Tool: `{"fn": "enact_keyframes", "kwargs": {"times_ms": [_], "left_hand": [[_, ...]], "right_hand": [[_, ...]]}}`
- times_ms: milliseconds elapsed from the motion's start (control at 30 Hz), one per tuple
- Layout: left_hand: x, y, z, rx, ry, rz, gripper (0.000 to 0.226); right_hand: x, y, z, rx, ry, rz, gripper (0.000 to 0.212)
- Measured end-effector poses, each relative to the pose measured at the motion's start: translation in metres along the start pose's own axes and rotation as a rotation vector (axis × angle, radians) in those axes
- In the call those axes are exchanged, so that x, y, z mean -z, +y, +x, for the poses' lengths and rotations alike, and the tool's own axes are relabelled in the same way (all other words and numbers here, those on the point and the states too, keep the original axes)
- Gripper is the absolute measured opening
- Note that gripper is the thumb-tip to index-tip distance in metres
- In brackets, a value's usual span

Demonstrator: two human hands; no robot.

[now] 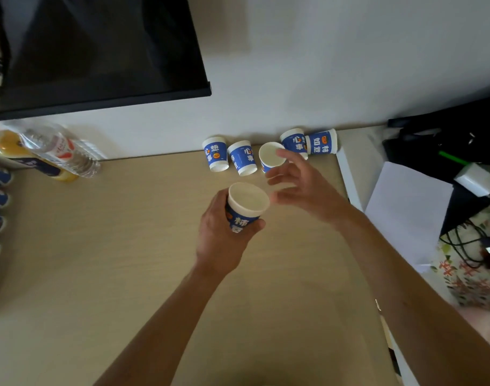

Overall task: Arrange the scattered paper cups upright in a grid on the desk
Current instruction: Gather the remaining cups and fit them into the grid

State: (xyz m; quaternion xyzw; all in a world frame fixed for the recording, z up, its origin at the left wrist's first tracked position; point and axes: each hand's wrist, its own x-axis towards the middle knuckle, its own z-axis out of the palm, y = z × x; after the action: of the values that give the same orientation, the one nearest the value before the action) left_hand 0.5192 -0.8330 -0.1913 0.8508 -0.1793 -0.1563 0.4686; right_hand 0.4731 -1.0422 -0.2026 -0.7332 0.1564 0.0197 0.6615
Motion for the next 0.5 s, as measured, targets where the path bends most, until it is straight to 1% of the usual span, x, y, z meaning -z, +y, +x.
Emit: {"fn": "enact_keyframes", "kwargs": {"times_ms": [67, 133, 167, 200, 300, 367, 400, 500], "left_hand": [[0.010, -0.002, -0.003, 0.053, 0.059, -0.017, 0.061], [0.017, -0.004, -0.008, 0.077, 0.103, -0.038, 0.061], [0.020, -0.004, -0.012, 0.084, 0.121, -0.049, 0.060], [0.022, -0.005, -0.015, 0.090, 0.135, -0.057, 0.059], [0.030, -0.008, -0.026, 0.115, 0.160, -0.069, 0.057], [0.037, -0.010, -0.034, 0.134, 0.174, -0.082, 0.057], [0.041, -0.011, -0.038, 0.140, 0.179, -0.089, 0.057], [0.052, -0.014, -0.047, 0.148, 0.205, -0.092, 0.056]], "right_hand": [[0.016, 0.014, 0.029, -0.032, 0.121, -0.094, 0.091], [0.023, 0.031, 0.058, -0.057, 0.285, -0.306, 0.088], [0.023, 0.038, 0.071, -0.051, 0.343, -0.426, 0.090], [0.022, 0.047, 0.085, -0.040, 0.365, -0.554, 0.093], [0.016, 0.062, 0.117, -0.089, 0.317, -0.928, 0.102], [0.010, 0.069, 0.127, -0.120, 0.298, -1.027, 0.102], [0.007, 0.073, 0.131, -0.116, 0.309, -1.039, 0.097], [-0.003, 0.079, 0.135, -0.098, 0.376, -0.992, 0.080]]}}
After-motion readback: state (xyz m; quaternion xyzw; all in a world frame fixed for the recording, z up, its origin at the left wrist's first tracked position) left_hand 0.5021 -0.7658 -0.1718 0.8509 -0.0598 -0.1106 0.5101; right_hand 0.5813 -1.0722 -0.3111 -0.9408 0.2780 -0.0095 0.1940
